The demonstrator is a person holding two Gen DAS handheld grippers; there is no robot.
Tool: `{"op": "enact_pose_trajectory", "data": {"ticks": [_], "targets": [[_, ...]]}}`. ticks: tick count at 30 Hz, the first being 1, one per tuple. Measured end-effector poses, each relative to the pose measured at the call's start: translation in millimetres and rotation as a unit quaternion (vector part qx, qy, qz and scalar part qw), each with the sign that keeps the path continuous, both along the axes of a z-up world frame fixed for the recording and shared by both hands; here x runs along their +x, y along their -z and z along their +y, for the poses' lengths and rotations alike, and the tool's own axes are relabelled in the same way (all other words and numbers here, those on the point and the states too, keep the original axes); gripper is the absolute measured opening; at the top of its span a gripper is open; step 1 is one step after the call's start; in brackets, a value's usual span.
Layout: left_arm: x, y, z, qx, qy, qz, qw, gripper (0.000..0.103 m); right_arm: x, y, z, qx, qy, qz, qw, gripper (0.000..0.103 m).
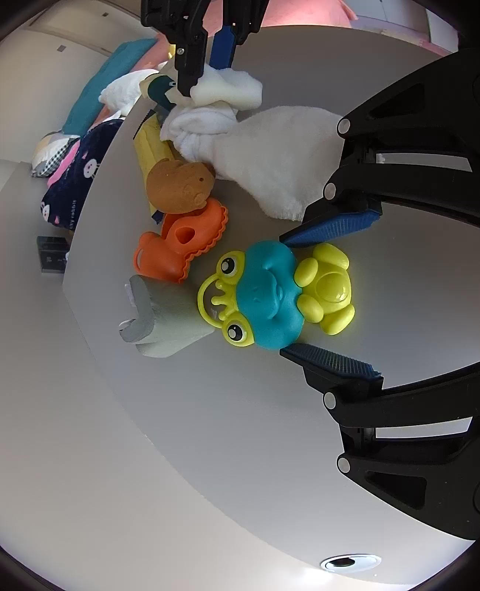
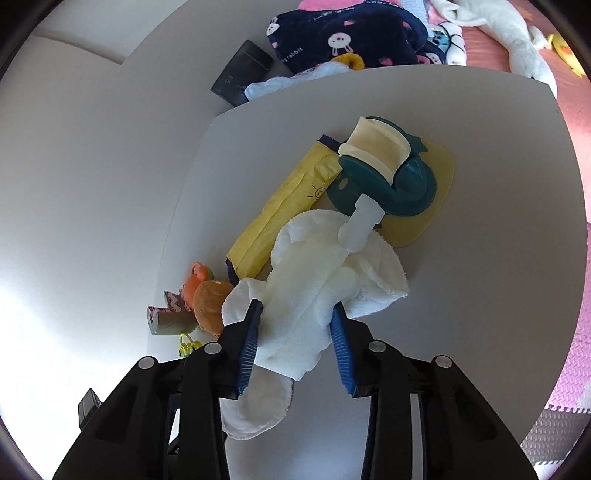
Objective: Collect trash
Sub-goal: 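Lift the frog and white foam toy and carry them toward the bin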
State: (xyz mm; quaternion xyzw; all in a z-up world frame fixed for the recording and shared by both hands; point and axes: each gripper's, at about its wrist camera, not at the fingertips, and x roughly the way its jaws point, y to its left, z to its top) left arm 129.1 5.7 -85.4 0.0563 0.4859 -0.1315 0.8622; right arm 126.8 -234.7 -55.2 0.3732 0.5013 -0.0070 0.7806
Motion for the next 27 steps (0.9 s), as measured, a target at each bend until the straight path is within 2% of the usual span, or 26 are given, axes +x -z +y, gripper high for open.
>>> {"op": "enact_pose_trajectory", "data": {"ticks": [3,6,12,19,27], "targets": [[-2,-2,1,-0.003,-0.008,-0.002,1.0,0.053,-5,-3,0,-0.006,-0.013,-0.009,1.0,0.023],[-9,-8,1,-0.003,-0.013,-0.009,0.9999,0.053,-11,-10,1,-0.023,-0.029,-0.025,0.999,0.02],[-30,-30,2,-0.009,-0.017,-0.028,0.9994,0.053,-30,-35,5,-0.077,-0.051,-0.072,0.993,0.02],[-43,-50,-12,-0.015,-0.01,-0.041,0.999,0.053,-51,-55,-8,-0.093,-0.045,-0.097,0.99,0.02],[-57,-64,-48,-0.016,0.019,-0.052,0.9983,0.053,-80,-70,-38,-0.105,-0.023,-0.108,0.988,0.02]]}}
